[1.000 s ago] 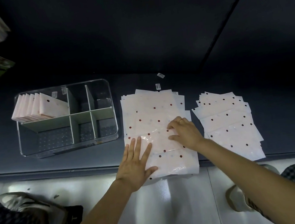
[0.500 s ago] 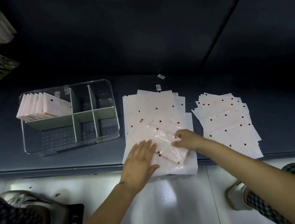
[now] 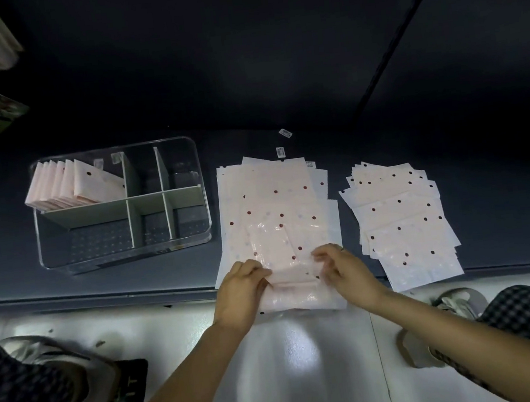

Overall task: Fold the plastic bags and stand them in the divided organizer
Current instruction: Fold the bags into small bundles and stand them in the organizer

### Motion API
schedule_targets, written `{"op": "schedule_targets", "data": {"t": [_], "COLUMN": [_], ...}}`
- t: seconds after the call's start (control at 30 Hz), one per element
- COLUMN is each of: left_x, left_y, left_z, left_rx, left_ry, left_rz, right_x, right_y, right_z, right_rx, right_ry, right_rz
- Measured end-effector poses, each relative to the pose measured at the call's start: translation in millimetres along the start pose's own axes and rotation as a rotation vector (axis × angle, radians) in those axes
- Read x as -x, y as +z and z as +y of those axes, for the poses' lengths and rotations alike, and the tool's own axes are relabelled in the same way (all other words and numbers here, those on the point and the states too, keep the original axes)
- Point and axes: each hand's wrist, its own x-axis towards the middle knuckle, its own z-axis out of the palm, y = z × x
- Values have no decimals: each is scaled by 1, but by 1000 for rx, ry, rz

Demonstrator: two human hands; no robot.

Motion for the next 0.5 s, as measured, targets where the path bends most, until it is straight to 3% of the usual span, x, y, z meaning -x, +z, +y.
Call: {"op": "schedule_targets", "data": {"t": [0.07, 0.13, 0.27, 0.4, 0.5], "left_x": [-2, -3, -10, -14, -18], "left_y": [3, 6, 9, 10, 8], "left_z": [-2, -4, -4, -3, 2], "left_rx": [31, 67, 160, 221, 165], "left_ry": [-36, -82, -242, -428, -519], "left_rz": [15, 30, 14, 91, 89], "right_x": [-6, -13, -34, -48, -54], "right_y": [-3, 4, 22, 29, 32], "right_z": [3, -1, -15, -23, -27], "right_rx": [89, 18, -168, -247, -171], "right_ry": [-129, -136, 32, 171, 215], "right_rz": [-135, -192, -12, 30, 43]}}
